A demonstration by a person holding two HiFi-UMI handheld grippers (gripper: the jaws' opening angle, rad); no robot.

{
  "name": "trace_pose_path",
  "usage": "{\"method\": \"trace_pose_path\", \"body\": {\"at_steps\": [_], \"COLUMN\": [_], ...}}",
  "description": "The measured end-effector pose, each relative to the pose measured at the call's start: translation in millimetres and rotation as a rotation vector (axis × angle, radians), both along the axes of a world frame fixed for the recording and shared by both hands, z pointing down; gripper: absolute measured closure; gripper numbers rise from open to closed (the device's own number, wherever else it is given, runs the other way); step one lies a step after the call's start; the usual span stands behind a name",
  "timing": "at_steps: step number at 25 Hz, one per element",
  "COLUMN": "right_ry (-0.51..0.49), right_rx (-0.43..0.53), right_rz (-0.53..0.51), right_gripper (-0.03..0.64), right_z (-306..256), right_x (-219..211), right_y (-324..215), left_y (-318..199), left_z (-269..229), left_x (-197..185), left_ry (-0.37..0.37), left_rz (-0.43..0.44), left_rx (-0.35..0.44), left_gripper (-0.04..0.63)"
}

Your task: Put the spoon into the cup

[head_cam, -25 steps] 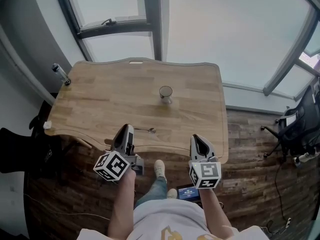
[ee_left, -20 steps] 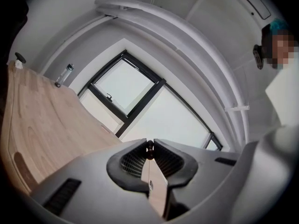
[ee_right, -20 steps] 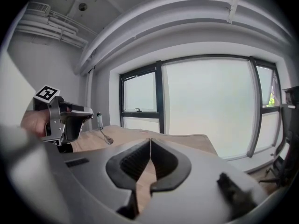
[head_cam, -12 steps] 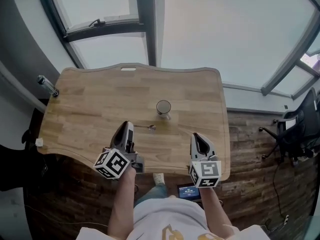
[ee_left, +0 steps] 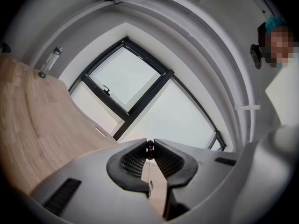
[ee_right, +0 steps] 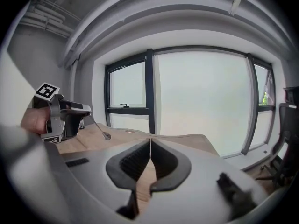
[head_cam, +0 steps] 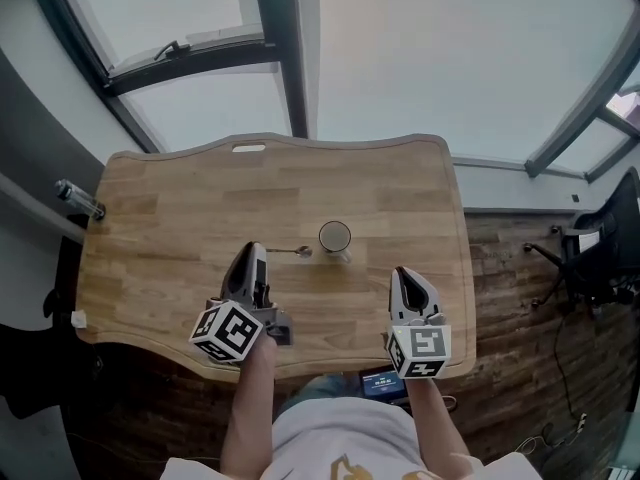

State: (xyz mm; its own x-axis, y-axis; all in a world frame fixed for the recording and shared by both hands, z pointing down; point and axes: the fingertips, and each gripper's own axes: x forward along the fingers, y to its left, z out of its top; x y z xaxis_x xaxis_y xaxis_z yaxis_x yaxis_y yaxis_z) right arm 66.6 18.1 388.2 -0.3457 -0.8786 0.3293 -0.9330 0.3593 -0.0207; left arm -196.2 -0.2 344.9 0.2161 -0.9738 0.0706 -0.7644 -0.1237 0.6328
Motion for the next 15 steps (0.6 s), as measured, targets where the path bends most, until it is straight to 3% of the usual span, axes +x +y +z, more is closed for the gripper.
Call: {"method": "trace_pose_path", "body": {"at_steps": [15], "right_ry": [-0.007], "right_rx": [-0.037], "right_rz": [0.026], "right_gripper": [0.584], "right_z": [21.8], "right_x": [-3.2], "right_y": [-43.5], "left_y": [-51.0], "left_z": [26.8], "left_x": [0.0], "left_ry": [-0.010], "left_rz": [0.021], "left_rx": [-0.047], "left_gripper": [0.541]}}
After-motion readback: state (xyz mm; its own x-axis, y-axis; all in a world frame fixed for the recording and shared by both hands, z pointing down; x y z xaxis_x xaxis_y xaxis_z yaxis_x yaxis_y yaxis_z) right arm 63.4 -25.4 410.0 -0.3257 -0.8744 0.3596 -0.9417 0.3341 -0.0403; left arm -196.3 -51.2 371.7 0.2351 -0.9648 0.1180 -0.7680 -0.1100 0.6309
